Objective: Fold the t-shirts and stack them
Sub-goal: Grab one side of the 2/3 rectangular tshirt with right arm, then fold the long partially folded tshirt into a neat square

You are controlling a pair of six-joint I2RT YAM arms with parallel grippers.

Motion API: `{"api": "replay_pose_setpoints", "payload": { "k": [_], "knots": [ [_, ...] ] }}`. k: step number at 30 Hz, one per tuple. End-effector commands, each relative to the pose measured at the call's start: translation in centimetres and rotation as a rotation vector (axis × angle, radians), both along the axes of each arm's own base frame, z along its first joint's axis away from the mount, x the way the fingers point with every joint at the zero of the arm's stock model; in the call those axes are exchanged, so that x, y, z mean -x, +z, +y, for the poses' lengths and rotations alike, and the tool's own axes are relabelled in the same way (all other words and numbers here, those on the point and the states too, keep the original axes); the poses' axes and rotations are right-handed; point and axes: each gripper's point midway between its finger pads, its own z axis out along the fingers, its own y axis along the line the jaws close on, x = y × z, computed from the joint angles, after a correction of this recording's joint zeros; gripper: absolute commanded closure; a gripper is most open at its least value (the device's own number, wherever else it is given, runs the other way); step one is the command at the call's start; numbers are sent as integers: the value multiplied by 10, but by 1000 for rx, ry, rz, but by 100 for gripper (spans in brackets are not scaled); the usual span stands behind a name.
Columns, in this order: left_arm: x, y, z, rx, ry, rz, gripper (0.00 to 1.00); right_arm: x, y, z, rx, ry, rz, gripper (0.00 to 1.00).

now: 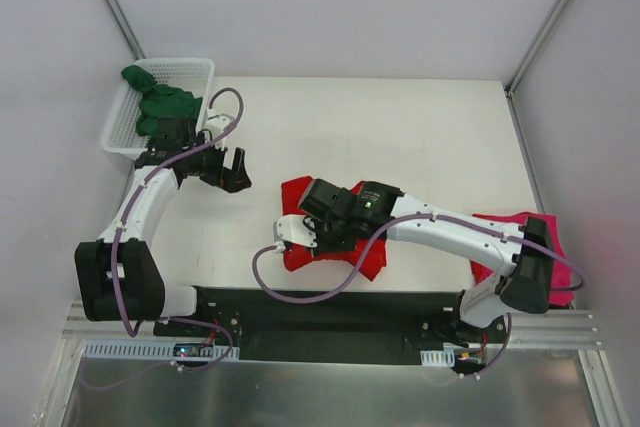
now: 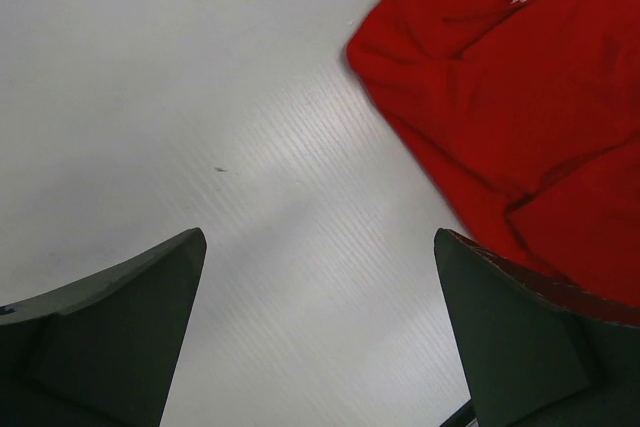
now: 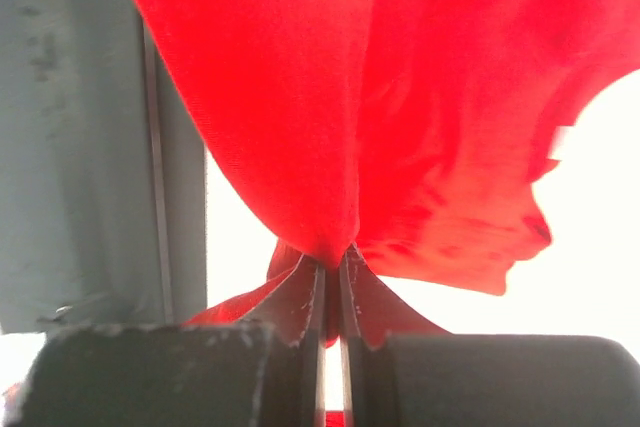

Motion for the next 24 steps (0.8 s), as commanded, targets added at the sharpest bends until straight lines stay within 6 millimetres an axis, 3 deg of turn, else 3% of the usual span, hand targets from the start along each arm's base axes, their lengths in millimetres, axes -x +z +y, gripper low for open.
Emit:
{"api": "replay_pose_setpoints", "payload": {
  "k": [1,8,24],
  "knots": [
    [-10,15,-4,-5,-30,-59,1,-29,44,13,-108,-17,-167,99],
    [-8,15,-6,-2,-35,-58,1,-46,50,14,-115,-15,-248,99],
    [3,8,-8,1,-44,-39,1,-106,35,19,-83,-92,-385,99]
  ]
}}
